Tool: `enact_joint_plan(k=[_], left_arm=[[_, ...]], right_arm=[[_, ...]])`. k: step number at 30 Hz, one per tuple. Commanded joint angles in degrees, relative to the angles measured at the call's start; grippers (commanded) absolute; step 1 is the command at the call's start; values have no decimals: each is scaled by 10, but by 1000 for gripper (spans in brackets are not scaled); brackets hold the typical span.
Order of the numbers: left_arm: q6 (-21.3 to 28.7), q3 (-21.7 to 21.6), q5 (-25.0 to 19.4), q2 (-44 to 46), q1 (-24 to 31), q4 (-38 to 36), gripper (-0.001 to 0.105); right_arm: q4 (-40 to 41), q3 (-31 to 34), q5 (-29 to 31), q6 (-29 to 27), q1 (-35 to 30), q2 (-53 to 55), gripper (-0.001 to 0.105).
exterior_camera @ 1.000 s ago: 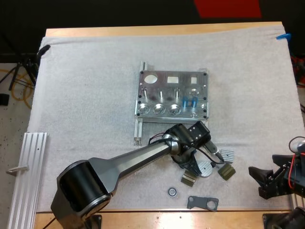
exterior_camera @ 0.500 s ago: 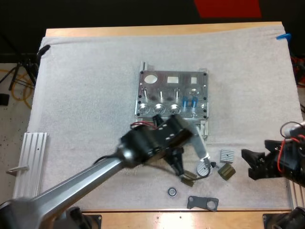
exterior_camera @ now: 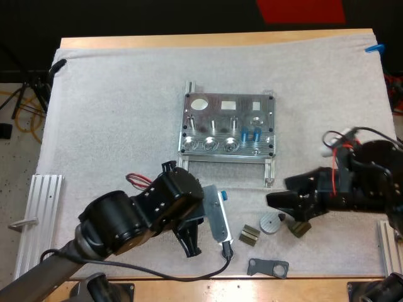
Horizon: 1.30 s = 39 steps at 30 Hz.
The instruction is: Load cells from left to right
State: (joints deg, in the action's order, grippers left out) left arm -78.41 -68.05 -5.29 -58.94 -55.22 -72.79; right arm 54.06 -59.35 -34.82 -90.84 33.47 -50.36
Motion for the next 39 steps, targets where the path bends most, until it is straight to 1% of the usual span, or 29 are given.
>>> enact_joint_plan(k=[1, 2, 5, 9, 13, 16, 18, 22, 24, 27, 29, 31, 33, 35, 37, 38, 39], left_arm=[[5, -1, 5, 9, -1, -1, 0], [5, -1, 9, 12, -1, -1, 0], [5, -1, 13, 16, -1, -1, 0], [7, -1, 15, 16, -1, -1, 0], [11, -1, 29, 16, -1, 2, 0], [12, -1, 30, 16, -1, 3, 0], [15, -1, 35, 16, -1, 5, 0], [15, -1, 50, 16, -1, 6, 0], [15, -1, 53, 16, -1, 6, 0], [15, -1, 53, 16, -1, 6, 0], [15, -1, 53, 16, -1, 6, 0], [15, -1, 53, 16, -1, 6, 0], [15, -1, 49, 16, -1, 6, 0], [15, -1, 46, 16, -1, 6, 3], [15, -1, 34, 16, -1, 6, 11], [15, -1, 25, 16, -1, 6, 20], [15, -1, 11, 16, -1, 6, 32]], right_arm=[[-22, -1, -49, 1, 0, -13, 64], [-36, -1, -66, 8, 2, -28, 64], [-62, -1, -88, 9, 9, -60, 64], [-90, -1, -108, 11, 28, -94, 64], [-120, -1, -127, 14, 58, -128, 64], [-148, -1, -131, 28, 79, -147, 64], [-163, -1, -131, 31, 93, -157, 64], [-203, -1, -135, 58, 113, -175, 64], [-210, -1, -135, 61, 116, -180, 61], [-218, -1, -135, 63, 116, -182, 48], [-218, -1, -135, 67, 116, -182, 32], [-218, -1, -135, 68, 116, -182, 22], [-218, -1, -135, 68, 116, -182, 4], [-218, -1, -135, 68, 116, -182, 0], [-218, -1, -135, 68, 116, -182, 0], [-218, -1, -135, 68, 116, -182, 0], [-218, -1, -135, 68, 116, -182, 0]])
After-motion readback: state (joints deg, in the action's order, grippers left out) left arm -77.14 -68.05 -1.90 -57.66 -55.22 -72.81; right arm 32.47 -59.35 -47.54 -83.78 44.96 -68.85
